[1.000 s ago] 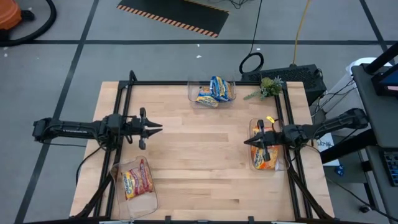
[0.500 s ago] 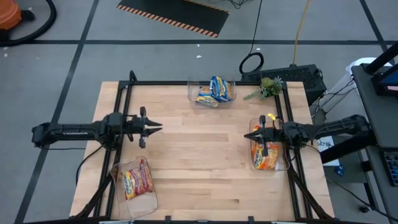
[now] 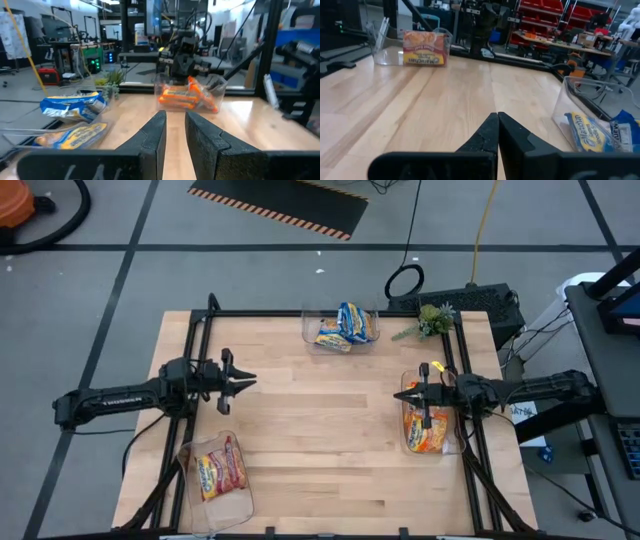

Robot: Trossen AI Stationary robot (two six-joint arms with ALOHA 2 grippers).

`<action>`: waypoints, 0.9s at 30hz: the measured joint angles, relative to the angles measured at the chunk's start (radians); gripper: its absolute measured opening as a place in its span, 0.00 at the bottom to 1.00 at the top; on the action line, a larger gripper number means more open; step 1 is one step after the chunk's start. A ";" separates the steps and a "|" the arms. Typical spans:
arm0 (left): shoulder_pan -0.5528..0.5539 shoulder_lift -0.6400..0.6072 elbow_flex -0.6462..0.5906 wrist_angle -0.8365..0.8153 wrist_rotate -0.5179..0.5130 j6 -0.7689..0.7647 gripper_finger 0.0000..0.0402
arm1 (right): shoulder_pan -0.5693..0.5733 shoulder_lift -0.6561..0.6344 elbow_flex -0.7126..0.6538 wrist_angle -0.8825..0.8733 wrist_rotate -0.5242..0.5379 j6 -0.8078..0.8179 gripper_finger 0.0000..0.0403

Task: Sort Maruchan noodles
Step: Return to Home Position

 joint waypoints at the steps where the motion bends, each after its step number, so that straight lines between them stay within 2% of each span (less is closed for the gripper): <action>1: -0.004 -0.007 0.000 0.000 0.000 -0.015 0.19 | 0.000 -0.007 0.000 -0.002 0.000 0.000 0.00; 6: -0.062 -0.040 0.000 -0.001 -0.013 -0.042 0.18 | 0.000 -0.046 0.000 -0.002 0.002 -0.039 0.00; 12: -0.140 -0.076 0.001 -0.044 -0.055 -0.024 0.02 | 0.000 -0.075 0.000 -0.017 0.005 -0.107 0.00; 18: -0.186 -0.091 0.001 -0.116 -0.156 -0.026 0.01 | 0.000 -0.074 -0.001 -0.042 0.004 -0.110 0.00; 27: -0.223 -0.091 0.001 -0.207 -0.233 -0.023 0.00 | 0.003 -0.074 -0.001 -0.033 0.003 -0.065 0.00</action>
